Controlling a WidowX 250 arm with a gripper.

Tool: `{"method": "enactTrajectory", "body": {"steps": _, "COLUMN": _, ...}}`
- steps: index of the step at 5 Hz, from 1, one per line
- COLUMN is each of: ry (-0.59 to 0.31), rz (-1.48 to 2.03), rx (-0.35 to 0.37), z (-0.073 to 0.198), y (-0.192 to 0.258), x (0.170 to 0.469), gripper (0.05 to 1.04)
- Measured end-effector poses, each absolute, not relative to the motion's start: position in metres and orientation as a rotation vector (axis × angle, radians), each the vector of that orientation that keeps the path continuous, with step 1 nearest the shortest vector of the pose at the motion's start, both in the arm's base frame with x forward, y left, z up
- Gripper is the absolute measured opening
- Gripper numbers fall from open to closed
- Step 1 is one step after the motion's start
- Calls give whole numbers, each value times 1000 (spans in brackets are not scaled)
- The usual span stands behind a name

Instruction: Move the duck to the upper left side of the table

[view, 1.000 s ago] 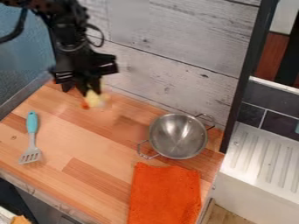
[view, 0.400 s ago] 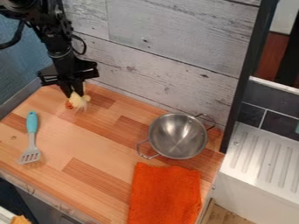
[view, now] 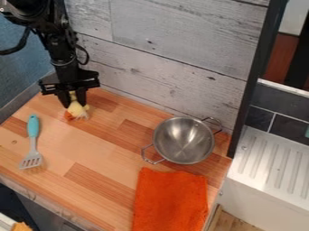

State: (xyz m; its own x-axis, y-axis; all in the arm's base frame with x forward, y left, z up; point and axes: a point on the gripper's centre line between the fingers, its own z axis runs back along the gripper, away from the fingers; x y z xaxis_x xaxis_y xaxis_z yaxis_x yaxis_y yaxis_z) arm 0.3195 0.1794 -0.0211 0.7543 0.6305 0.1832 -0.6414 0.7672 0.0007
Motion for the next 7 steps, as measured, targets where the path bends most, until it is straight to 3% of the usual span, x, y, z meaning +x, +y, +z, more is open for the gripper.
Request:
{"method": "enactTrajectory", "body": {"steps": 1, "ry": -174, "rz": 685, "rx": 79, "z": -21, "y": 176, "x": 321, "gripper": 770}}
{"method": "enactTrajectory", "body": {"steps": 2, "ry": -165, "rz": 679, "rx": 96, "z": -24, "y": 173, "x": 318, "gripper": 1003}}
{"method": "enactTrajectory", "body": {"steps": 3, "ry": -119, "rz": 675, "rx": 126, "z": -20, "y": 171, "x": 313, "gripper": 1008}}
{"method": "enactTrajectory", "body": {"steps": 5, "ry": -253, "rz": 681, "rx": 96, "z": 40, "y": 162, "x": 310, "gripper": 1001}}
{"method": "enactTrajectory", "body": {"steps": 6, "ry": -304, "rz": 696, "rx": 111, "z": 59, "y": 160, "x": 303, "gripper": 1001}}
{"method": "enactTrajectory", "body": {"steps": 7, "ry": -305, "rz": 696, "rx": 112, "z": 60, "y": 161, "x": 303, "gripper": 1001}}
